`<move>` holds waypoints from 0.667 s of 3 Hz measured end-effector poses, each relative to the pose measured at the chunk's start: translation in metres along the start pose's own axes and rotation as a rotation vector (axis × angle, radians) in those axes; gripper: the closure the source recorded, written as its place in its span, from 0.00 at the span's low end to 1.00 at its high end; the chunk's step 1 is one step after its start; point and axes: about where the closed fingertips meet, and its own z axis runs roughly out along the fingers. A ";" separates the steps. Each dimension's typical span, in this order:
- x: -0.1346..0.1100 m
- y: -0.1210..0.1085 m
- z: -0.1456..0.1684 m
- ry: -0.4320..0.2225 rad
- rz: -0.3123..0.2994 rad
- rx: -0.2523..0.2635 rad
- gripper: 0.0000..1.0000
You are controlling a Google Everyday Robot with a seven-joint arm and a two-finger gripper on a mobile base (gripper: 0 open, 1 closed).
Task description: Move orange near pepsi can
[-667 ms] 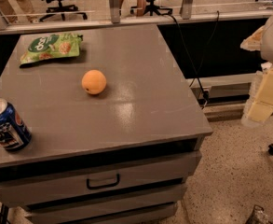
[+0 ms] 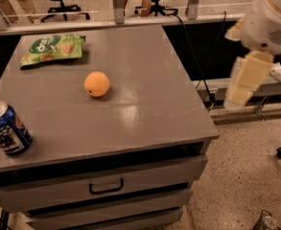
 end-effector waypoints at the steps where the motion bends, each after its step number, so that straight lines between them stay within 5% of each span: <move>1: -0.066 -0.052 0.032 -0.067 -0.074 -0.013 0.00; 2: -0.154 -0.085 0.068 -0.186 -0.154 -0.052 0.00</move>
Offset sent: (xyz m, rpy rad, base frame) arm 0.1927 0.2450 -0.0095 0.2697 -0.0143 0.3525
